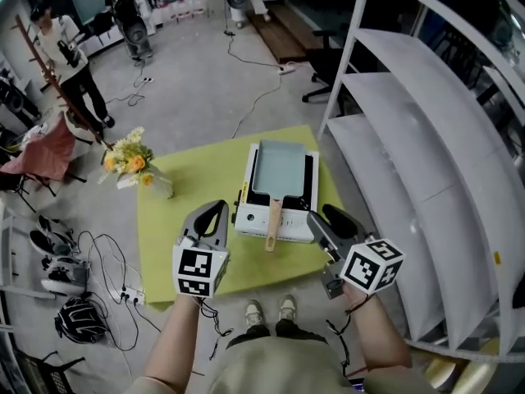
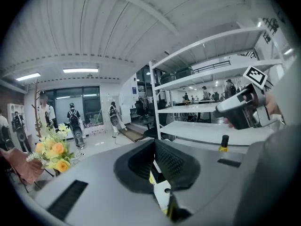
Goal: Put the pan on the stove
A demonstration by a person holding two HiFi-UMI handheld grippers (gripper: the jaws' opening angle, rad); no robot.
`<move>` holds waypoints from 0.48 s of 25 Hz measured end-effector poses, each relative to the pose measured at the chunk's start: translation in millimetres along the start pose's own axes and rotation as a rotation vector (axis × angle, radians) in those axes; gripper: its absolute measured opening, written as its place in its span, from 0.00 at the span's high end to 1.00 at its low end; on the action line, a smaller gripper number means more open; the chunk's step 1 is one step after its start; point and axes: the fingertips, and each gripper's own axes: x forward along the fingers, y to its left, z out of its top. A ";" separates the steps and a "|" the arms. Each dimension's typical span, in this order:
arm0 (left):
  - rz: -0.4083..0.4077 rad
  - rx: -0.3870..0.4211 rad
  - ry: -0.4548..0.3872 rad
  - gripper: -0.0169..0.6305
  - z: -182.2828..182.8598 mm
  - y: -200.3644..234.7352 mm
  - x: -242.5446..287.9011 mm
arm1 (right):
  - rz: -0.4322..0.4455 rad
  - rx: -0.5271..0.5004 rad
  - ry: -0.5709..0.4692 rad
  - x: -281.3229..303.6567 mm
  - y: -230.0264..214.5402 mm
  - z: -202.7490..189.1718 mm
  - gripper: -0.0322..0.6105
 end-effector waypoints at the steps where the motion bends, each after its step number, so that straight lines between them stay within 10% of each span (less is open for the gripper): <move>1: 0.009 -0.001 -0.027 0.96 10.9 1.2 -6.1 | 0.008 -0.012 -0.026 -6.7 6.4 9.9 0.66; 12: 0.090 0.037 -0.177 0.96 101.1 11.6 -80.9 | -0.018 -0.262 -0.221 -77.2 54.5 87.9 0.79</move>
